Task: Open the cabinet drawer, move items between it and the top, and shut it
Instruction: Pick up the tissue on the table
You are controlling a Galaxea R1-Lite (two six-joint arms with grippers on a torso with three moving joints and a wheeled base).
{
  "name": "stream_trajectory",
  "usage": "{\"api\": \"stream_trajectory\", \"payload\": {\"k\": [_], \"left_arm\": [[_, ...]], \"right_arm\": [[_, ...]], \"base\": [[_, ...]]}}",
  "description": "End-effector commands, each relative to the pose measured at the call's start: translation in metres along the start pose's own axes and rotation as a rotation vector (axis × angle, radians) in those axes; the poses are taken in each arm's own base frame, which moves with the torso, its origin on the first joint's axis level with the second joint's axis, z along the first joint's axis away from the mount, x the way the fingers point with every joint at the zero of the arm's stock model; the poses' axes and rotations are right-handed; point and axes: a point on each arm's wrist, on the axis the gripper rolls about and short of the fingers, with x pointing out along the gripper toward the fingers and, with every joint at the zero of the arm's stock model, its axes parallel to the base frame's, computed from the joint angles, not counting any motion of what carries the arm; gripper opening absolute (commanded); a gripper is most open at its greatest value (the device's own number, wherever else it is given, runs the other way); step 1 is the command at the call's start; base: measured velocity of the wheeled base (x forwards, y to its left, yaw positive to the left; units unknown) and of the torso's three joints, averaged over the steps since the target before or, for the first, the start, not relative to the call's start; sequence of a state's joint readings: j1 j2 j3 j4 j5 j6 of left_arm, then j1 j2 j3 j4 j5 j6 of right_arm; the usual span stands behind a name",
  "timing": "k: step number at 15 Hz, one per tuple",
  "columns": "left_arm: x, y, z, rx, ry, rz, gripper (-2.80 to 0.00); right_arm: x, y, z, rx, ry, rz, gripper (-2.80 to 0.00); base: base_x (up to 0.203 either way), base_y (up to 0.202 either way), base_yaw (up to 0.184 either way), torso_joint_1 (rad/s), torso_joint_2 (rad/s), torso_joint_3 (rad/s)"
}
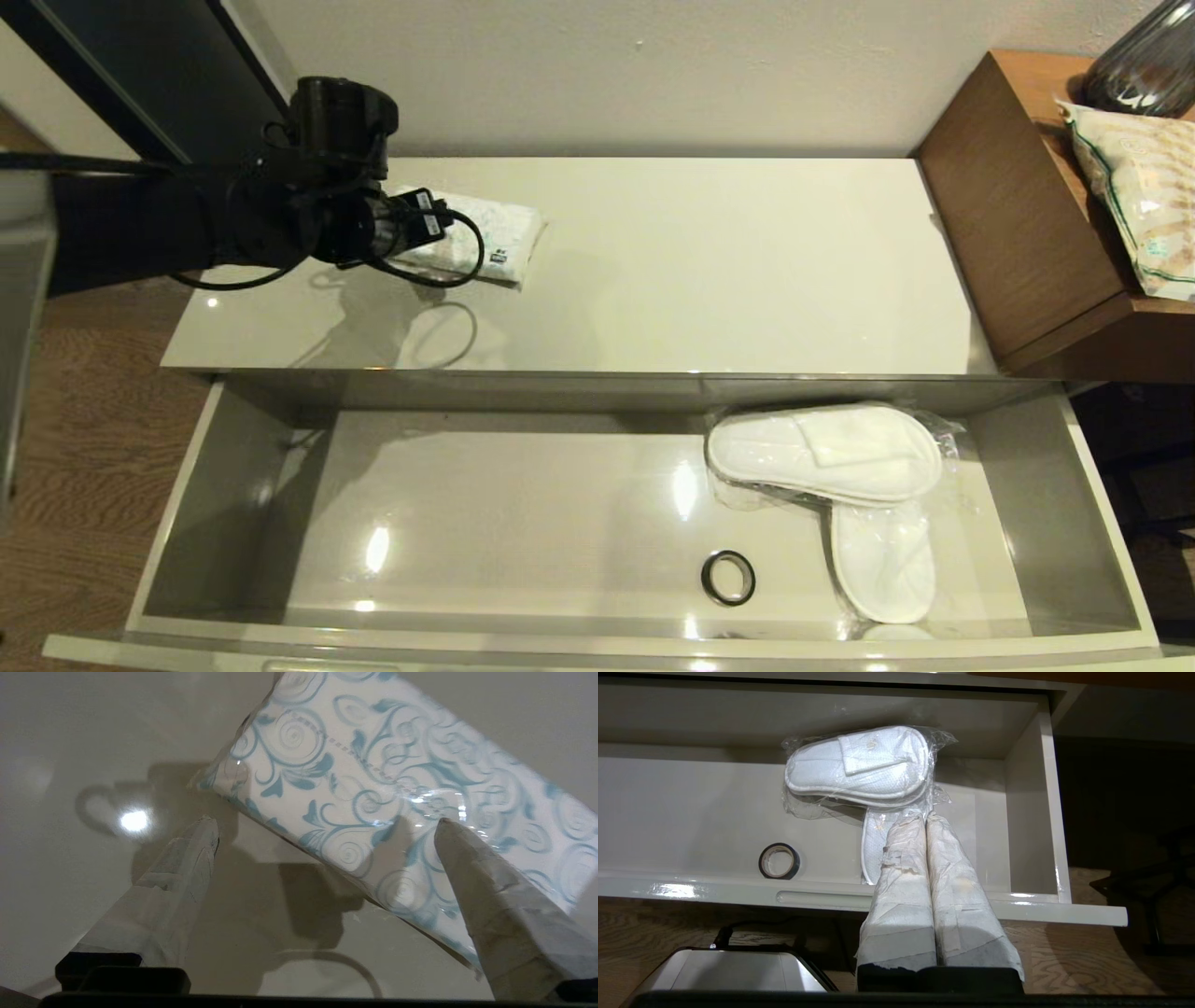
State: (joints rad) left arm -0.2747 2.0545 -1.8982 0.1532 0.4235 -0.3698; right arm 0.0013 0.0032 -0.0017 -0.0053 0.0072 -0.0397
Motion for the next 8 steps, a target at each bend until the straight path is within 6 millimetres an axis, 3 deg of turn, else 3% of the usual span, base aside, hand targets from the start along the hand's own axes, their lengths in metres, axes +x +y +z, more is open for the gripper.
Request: {"api": "stream_trajectory", "payload": {"k": [1, 8], "left_arm": [[0.022, -0.003, -0.02, -0.034, 0.052, 0.033, 0.0], [0.034, -0.009, -0.036, -0.07, 0.095, 0.011, 0.0]], "right_arm": [[0.0, 0.0, 0.0, 0.0, 0.001, 0.001, -2.8], [0.0, 0.0, 0.0, 0.0, 0.001, 0.001, -2.8]], "base": [[0.0, 0.0, 0.0, 0.0, 0.0, 0.0], [0.0, 0.0, 0.0, 0.0, 0.0, 0.0]]}}
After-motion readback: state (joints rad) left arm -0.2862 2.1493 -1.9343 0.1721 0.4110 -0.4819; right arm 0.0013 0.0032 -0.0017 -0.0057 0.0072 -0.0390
